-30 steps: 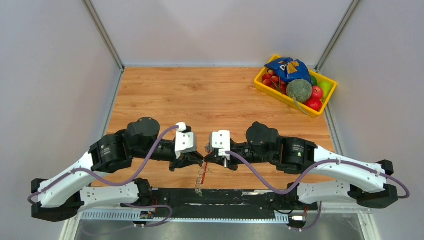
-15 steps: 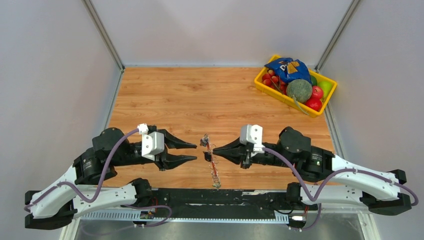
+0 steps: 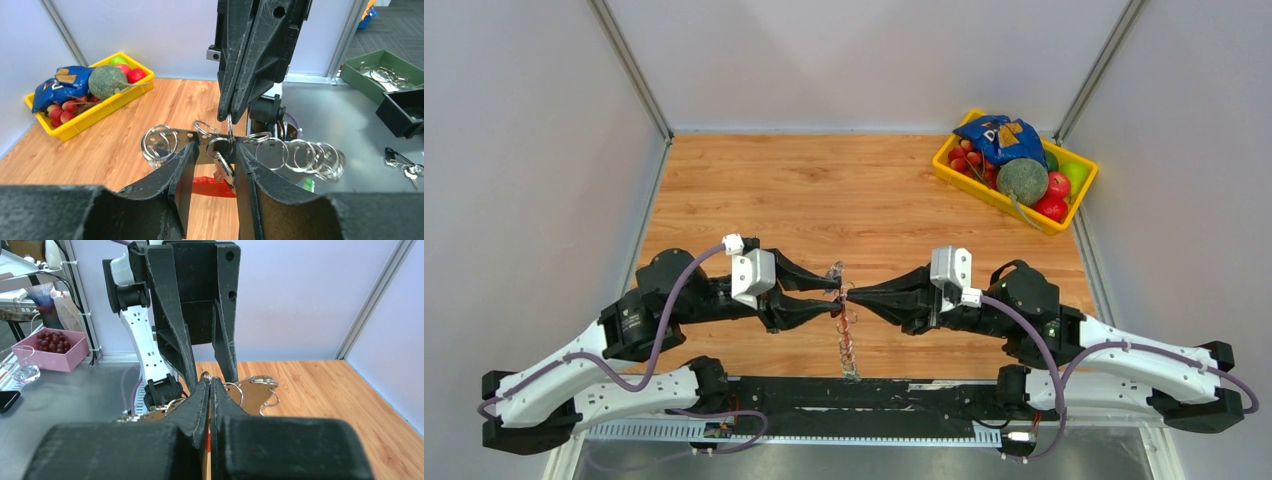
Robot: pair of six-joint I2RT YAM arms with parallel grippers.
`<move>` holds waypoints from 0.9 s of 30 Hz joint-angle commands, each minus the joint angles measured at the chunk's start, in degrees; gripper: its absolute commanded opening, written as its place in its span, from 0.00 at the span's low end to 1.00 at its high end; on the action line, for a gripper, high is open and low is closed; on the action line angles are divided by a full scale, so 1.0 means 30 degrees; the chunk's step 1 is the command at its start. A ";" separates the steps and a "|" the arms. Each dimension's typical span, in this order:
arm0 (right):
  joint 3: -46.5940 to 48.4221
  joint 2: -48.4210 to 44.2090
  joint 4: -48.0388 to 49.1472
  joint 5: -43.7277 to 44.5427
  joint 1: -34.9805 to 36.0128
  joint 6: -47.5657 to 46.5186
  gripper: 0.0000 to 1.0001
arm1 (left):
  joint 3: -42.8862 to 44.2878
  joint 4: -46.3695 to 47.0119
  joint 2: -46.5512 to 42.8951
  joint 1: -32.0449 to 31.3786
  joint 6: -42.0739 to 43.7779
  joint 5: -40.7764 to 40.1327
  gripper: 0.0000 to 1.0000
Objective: Put the keys on the keyring
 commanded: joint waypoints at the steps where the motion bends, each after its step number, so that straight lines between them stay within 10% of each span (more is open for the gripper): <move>1: -0.0056 -0.0443 0.2689 -0.0245 0.0102 0.0480 0.00 | -0.0039 0.1388 0.0275 -0.0068 -0.0414 0.0430 0.42; 22: -0.1344 -0.1003 0.5430 0.0337 0.0087 0.0645 0.00 | 0.0186 0.1521 0.0844 -0.0068 -0.0247 0.1070 0.30; 27: -0.1438 -0.0877 0.5824 0.0300 0.0101 0.0703 0.00 | 0.0421 0.1414 0.1132 -0.0069 -0.0242 0.1626 0.02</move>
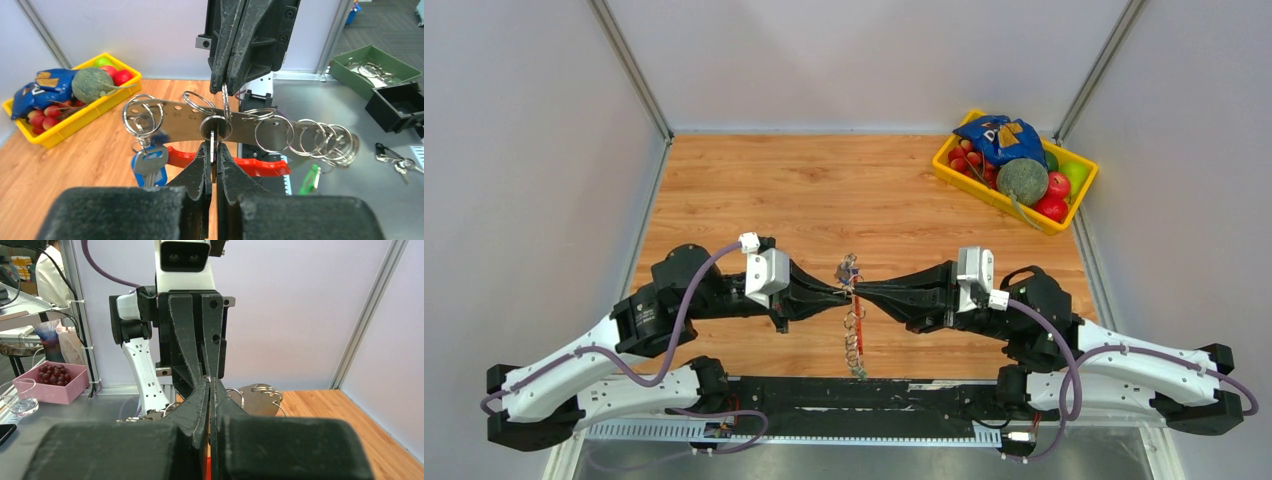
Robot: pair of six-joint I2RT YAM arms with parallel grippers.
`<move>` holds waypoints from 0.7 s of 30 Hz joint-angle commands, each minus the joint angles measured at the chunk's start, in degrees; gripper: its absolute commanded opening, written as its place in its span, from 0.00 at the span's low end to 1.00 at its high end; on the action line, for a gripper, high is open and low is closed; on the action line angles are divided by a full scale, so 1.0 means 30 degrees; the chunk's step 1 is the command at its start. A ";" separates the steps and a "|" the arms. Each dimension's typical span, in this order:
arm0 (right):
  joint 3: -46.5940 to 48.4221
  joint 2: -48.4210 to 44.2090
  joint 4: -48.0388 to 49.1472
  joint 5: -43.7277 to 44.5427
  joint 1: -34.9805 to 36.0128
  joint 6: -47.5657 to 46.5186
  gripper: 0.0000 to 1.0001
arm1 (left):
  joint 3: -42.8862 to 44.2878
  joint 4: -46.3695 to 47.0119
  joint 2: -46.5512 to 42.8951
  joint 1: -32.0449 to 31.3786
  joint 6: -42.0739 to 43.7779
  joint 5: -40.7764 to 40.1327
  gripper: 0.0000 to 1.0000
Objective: Put the keys on the keyring
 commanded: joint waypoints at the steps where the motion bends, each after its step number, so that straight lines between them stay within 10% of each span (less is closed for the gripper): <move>1: -0.0054 -0.0151 0.2067 0.0087 0.0102 0.0289 0.00 | 0.0532 0.0514 0.0278 -0.0068 -0.0051 0.0873 0.01; 21: -0.1885 0.0175 0.6287 0.0335 0.0087 0.0741 0.00 | 0.0425 0.2481 0.1477 -0.0072 -0.0422 0.2198 0.00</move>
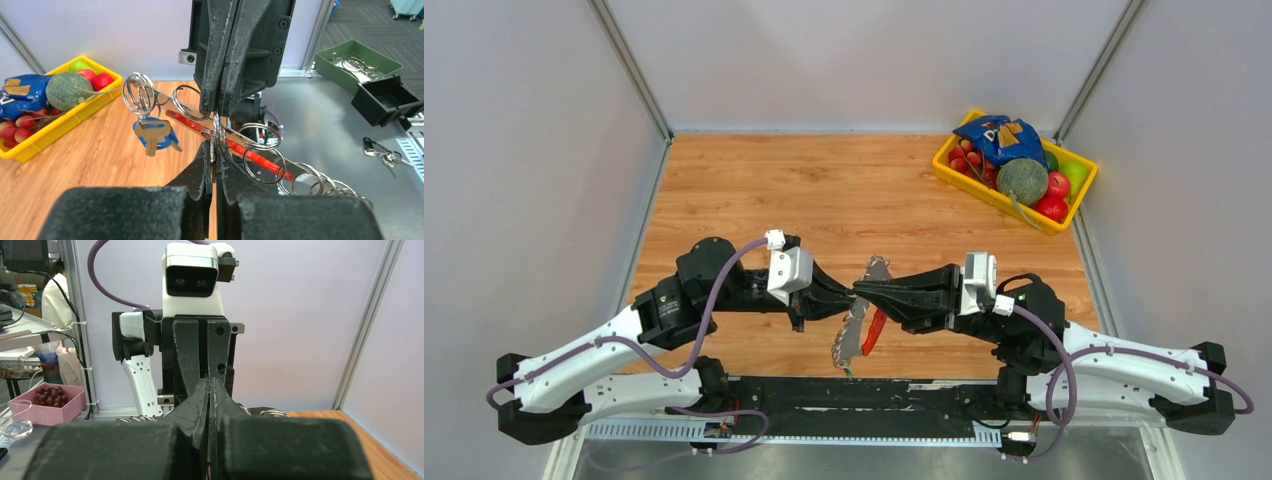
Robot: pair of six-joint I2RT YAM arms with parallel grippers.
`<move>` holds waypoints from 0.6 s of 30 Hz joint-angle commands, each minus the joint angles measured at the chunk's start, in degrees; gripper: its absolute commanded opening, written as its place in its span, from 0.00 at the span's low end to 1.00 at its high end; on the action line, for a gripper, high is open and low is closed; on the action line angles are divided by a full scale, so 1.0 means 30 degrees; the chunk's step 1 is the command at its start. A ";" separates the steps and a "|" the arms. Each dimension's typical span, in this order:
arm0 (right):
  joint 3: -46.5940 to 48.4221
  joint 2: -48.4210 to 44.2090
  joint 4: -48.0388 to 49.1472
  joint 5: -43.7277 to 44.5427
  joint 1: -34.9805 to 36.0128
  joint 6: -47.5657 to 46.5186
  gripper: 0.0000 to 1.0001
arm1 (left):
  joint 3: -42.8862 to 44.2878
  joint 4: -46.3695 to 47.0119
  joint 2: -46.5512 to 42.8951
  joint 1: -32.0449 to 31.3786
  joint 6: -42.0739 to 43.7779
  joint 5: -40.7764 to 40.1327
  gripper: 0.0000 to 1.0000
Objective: Put the keys on the keyring
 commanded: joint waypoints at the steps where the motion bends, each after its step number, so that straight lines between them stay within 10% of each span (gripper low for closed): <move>1: -0.0242 0.0113 0.2520 0.0204 0.0087 0.0566 0.00 | 0.0431 0.1301 -0.0032 -0.0069 -0.0361 0.0507 0.00; 10: -0.0535 0.0209 0.2535 0.0365 0.0101 0.0696 0.00 | 0.0371 0.1847 -0.0478 -0.0067 -0.0597 0.0179 0.04; 18: -0.0575 -0.0255 0.2020 0.0593 0.0094 0.0704 0.00 | 0.0130 0.0673 -0.1532 -0.0068 -0.0462 -0.0849 0.34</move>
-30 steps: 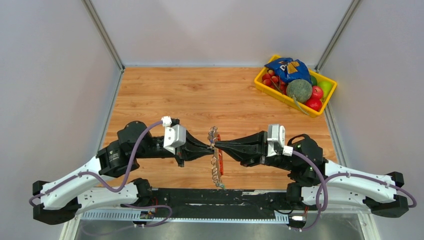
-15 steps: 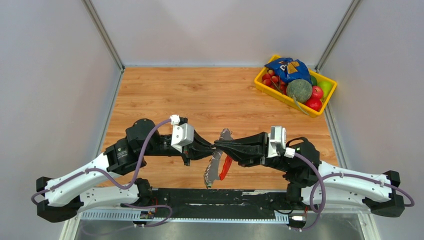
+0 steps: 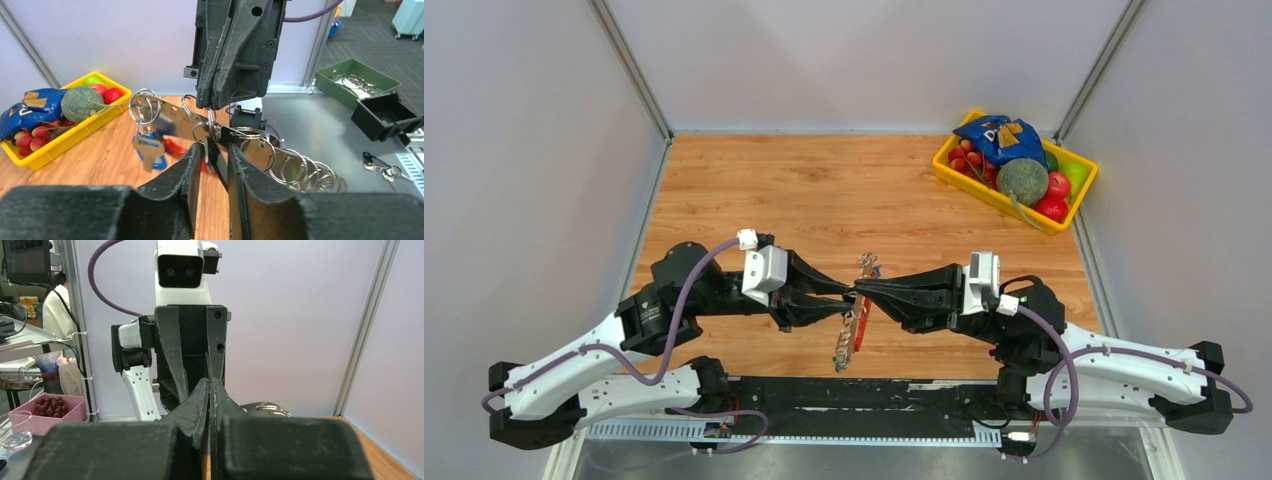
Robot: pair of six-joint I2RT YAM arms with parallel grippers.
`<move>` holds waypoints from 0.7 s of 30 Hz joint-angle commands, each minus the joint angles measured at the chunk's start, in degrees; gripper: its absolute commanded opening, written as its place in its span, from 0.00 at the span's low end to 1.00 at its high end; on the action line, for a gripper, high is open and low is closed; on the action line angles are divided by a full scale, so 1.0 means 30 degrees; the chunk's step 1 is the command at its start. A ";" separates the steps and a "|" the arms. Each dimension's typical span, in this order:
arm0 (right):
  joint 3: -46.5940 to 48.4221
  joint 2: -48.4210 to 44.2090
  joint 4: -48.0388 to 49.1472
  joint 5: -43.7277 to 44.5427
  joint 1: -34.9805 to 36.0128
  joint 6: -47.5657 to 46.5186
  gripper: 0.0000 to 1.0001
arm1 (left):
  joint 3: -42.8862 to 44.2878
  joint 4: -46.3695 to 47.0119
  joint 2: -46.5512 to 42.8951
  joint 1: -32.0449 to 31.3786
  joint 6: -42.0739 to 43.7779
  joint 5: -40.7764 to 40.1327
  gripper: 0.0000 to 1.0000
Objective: Put the keys on the keyring
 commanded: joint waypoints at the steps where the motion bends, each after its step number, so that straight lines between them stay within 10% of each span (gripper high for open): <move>1: -0.0089 -0.0479 0.0427 0.0424 0.0088 0.0348 0.00 | 0.0120 0.0026 -0.0654 -0.0068 -0.0064 -0.0579 0.38; 21: 0.0269 -0.0149 0.0152 0.0194 0.0087 0.0315 0.00 | 0.0049 0.0525 -0.0680 -0.0068 -0.0162 0.0125 0.45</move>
